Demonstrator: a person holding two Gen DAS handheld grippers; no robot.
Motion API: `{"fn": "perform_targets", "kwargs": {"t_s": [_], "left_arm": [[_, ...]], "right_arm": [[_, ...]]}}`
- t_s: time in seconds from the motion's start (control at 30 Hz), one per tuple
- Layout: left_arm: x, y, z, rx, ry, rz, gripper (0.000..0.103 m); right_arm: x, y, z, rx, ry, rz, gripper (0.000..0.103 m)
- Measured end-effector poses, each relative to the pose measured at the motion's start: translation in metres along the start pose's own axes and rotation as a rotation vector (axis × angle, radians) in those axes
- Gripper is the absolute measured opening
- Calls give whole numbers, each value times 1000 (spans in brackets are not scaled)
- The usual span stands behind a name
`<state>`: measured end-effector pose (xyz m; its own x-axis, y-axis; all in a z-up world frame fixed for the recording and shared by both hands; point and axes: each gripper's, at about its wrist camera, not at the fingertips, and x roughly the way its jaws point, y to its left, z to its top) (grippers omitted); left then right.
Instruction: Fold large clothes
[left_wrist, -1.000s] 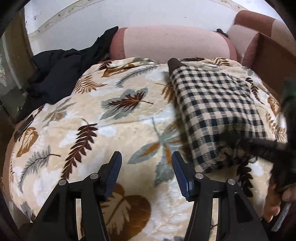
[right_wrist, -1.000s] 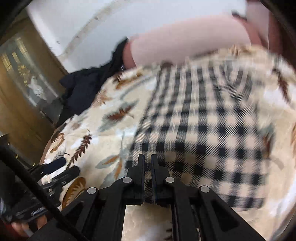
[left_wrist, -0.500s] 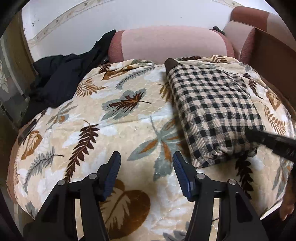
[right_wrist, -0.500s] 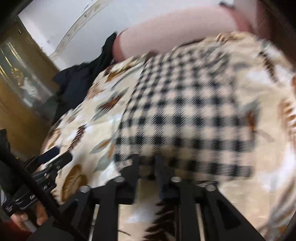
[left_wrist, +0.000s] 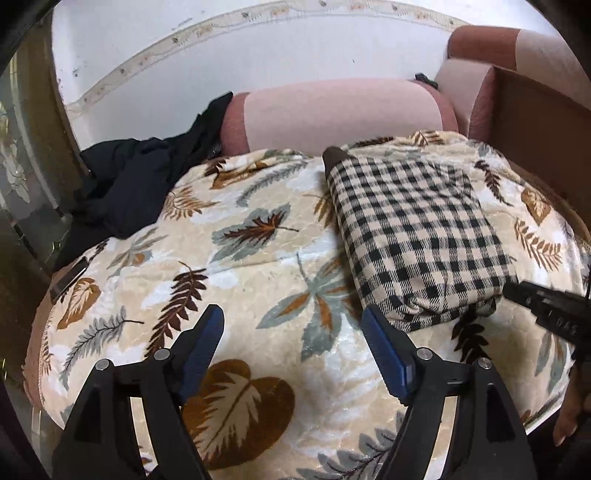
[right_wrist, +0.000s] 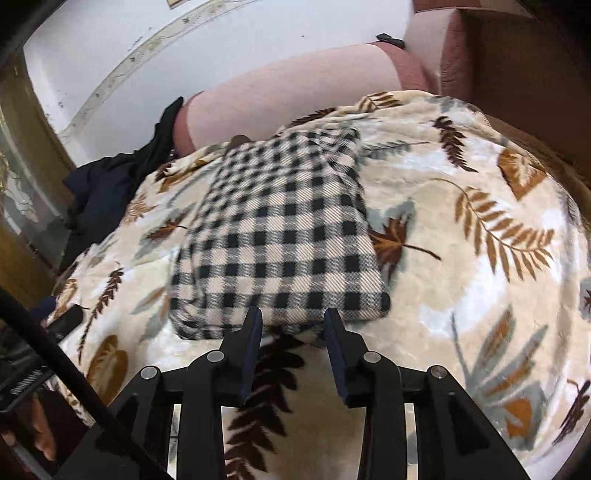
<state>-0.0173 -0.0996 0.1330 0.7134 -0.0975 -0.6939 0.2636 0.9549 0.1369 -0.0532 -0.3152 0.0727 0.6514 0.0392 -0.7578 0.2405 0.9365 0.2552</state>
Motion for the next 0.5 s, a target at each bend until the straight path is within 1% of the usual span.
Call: {"fn": "perform_targets", "kwargs": {"t_s": [0.1,0.2,0.4,0.5], "left_arm": [[-6,0,0,0,-17,12,77],[-8,-1,-2,5,-12,4,77],[0,-1,-6,5,26,-6,77],[15,0,1,-2,59,-49,77]], "right_arm": [[0,-1,-2,7,-5,-9,41],[-1,1,-3,1,-13,-18,43],[2,4,-4,-18,-16,-33,43],[3,5,-1,-25,-16,-34,43]]}}
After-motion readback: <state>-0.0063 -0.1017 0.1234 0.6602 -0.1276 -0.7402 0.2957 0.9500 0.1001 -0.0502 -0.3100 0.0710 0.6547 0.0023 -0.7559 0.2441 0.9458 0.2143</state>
